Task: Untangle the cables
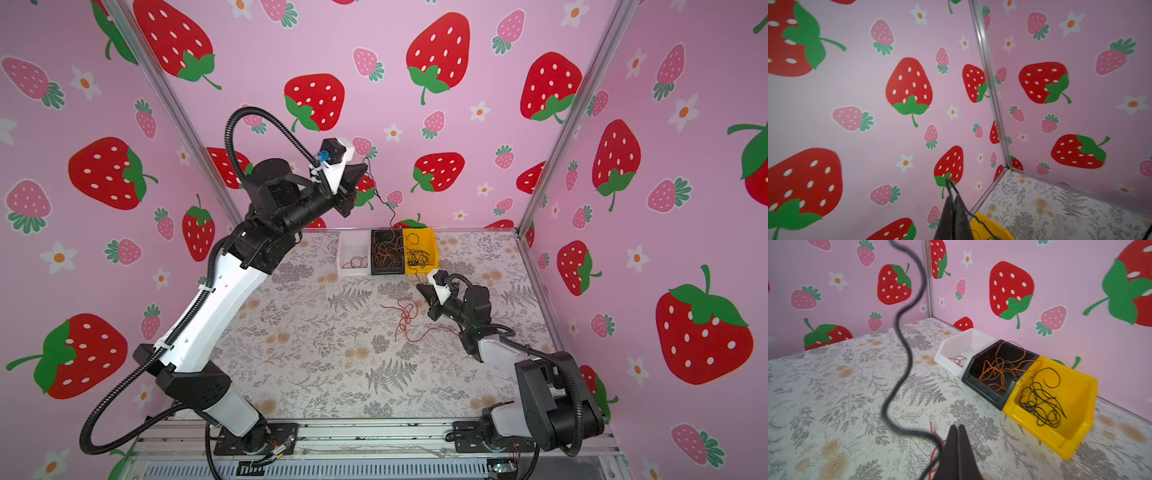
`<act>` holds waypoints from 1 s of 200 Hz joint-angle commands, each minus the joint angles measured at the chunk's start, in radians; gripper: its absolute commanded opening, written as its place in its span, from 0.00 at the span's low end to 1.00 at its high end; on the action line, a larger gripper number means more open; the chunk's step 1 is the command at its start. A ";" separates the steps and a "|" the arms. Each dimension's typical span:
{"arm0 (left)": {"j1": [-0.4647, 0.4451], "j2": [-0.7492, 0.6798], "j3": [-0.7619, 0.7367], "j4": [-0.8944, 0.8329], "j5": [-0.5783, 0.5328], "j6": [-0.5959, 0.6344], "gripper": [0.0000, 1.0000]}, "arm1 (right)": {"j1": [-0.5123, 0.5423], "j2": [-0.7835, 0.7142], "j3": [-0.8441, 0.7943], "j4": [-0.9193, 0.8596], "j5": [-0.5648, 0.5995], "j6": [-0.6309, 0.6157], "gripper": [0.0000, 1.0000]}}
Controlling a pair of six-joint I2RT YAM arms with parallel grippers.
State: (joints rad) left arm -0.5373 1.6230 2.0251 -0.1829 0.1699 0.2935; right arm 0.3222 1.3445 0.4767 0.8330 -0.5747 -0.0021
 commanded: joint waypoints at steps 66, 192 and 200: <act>0.245 -0.121 -0.300 0.158 0.101 -0.249 0.00 | -0.256 -0.081 0.102 -0.220 0.218 0.057 0.00; 0.288 -0.100 -0.338 0.138 0.160 -0.253 0.00 | -0.352 -0.084 0.152 -0.327 0.217 -0.001 0.00; 0.289 -0.097 -0.333 0.126 0.151 -0.247 0.00 | -0.353 -0.085 0.157 -0.336 0.231 -0.002 0.00</act>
State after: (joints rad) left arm -0.2474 1.5269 1.6768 -0.0673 0.3237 0.0372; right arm -0.0269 1.2739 0.6018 0.5182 -0.3611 0.0105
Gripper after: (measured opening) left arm 0.050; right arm 0.049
